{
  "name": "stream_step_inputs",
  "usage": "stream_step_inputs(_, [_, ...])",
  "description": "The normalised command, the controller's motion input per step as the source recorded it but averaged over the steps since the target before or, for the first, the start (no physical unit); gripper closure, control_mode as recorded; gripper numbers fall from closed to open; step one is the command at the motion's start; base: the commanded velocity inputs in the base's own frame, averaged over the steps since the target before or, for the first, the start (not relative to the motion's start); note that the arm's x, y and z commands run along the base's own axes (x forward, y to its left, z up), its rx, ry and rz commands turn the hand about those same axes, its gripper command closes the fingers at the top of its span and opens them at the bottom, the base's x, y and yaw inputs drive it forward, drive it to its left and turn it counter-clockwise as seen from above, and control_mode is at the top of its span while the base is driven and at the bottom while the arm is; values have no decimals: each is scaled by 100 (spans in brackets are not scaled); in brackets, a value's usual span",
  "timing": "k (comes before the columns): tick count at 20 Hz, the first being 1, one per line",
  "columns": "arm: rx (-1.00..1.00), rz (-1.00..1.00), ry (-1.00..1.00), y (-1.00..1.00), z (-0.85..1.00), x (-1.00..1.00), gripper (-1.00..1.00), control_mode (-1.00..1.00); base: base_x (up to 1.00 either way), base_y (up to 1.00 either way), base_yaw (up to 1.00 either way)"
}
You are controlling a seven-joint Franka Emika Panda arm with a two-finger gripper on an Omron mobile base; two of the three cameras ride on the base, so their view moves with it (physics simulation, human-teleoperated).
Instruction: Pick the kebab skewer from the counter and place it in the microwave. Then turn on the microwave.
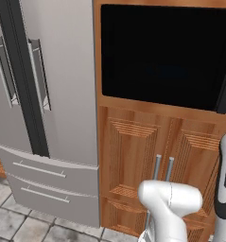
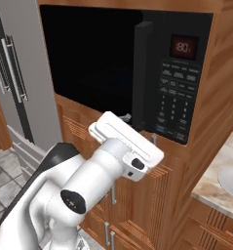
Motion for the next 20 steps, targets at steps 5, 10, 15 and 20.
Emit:
stream_step_inputs(5, [-6, 0, 7, -11, -34, -22, -100, -100, 0, 0, 0])
stream_step_inputs(10, [-8, 0, 8, 0, -26, -2, -100, -100, 0, 0, 0])
stream_step_inputs(15, [-2, 0, 5, -5, -6, 0, -100, -100, 0, 0, 0])
stream_step_inputs(20, [0, 0, 0, -13, -4, 0, -100, -100, 0, 0, 0])
